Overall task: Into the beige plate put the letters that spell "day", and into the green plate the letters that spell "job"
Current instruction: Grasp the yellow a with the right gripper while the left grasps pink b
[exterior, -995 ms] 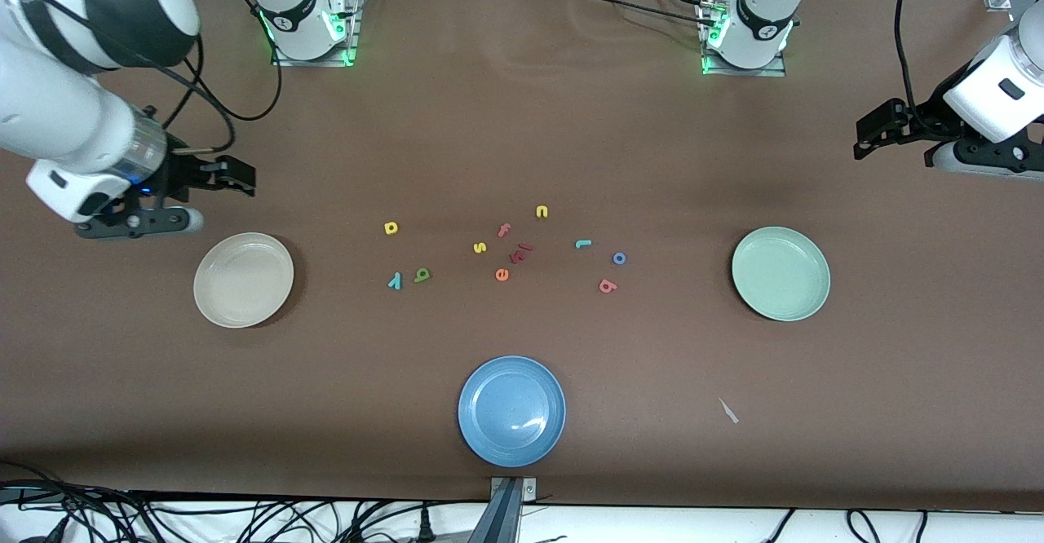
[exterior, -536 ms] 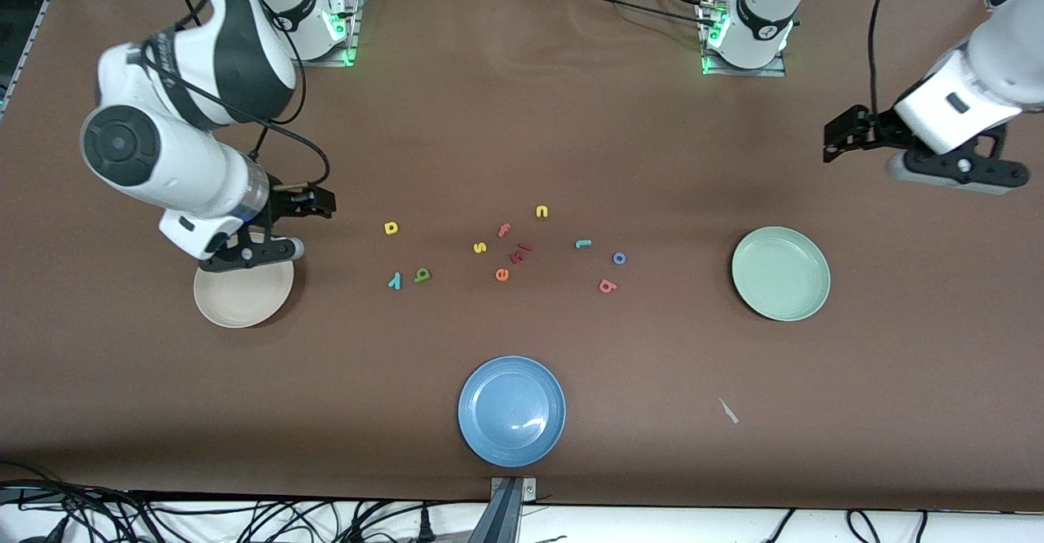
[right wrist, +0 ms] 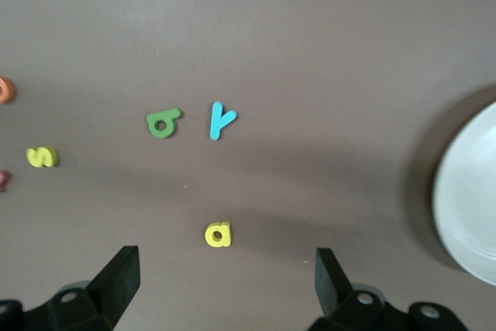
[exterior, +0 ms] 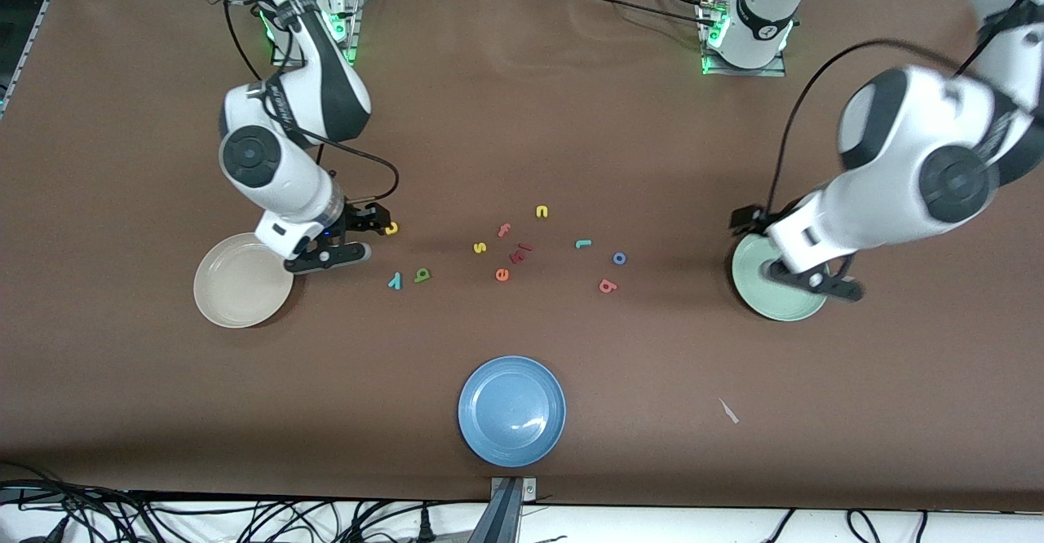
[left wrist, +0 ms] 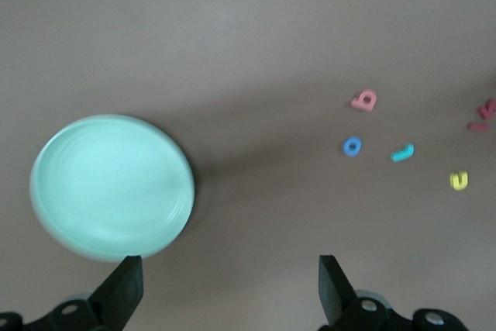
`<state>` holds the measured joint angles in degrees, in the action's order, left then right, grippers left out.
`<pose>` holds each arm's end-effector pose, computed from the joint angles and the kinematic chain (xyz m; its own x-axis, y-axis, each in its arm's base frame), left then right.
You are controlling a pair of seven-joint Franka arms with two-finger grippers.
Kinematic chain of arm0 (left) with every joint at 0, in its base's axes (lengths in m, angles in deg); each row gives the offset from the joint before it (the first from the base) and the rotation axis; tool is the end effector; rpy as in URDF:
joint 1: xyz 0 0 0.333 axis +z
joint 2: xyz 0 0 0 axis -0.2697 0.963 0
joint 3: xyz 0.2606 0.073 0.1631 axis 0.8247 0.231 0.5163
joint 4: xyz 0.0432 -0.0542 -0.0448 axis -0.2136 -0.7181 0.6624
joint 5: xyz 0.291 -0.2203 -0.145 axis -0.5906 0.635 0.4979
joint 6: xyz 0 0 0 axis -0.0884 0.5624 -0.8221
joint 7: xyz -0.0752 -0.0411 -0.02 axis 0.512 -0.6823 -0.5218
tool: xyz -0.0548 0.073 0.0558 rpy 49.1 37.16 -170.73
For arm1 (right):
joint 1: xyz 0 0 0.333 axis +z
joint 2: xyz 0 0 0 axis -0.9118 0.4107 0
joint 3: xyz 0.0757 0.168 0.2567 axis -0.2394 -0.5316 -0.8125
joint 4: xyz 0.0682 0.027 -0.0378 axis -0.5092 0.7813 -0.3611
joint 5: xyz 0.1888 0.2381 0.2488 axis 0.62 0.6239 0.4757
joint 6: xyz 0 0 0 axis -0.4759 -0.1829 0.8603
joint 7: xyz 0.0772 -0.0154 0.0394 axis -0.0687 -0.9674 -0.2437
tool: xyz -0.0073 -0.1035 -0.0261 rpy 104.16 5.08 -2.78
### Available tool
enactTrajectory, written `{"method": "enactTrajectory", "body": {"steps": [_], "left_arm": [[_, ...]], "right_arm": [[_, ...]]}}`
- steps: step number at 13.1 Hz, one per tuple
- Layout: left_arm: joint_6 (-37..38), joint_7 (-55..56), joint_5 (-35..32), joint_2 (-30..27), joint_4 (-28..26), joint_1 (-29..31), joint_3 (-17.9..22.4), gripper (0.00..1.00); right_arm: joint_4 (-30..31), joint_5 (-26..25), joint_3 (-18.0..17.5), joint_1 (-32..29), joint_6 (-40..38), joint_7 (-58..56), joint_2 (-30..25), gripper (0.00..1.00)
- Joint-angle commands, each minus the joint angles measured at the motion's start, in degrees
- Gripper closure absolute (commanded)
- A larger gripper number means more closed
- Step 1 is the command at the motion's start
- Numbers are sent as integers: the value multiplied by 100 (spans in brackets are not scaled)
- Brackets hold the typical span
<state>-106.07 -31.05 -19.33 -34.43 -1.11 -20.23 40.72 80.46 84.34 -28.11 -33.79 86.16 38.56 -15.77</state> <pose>0.6434 -0.1543 0.4100 0.9503 -0.2617 -0.1685 -0.2450 -0.9629 0.1135 0.5654 0.2356 0.3072 0.9745 0.2155 -0.0621 0.2145 -0.9765 -0.0212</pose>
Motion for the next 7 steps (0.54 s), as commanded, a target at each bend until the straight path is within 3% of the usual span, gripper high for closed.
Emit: {"method": "enactTrajectory", "body": {"steps": [1, 5, 7], "left_arm": [[-691, -48, 15, 932, 406, -401, 45, 0], [-1623, -66, -63, 1558, 406, -1103, 106, 0], [-2256, -75, -370, 1804, 397, -1193, 98, 0]], "right_arm": [[358, -20, 48, 240, 461, 43, 23, 0], [956, -56, 48, 267, 1576, -281, 207, 0], [1054, -56, 48, 284, 1684, -729, 286, 0]]}}
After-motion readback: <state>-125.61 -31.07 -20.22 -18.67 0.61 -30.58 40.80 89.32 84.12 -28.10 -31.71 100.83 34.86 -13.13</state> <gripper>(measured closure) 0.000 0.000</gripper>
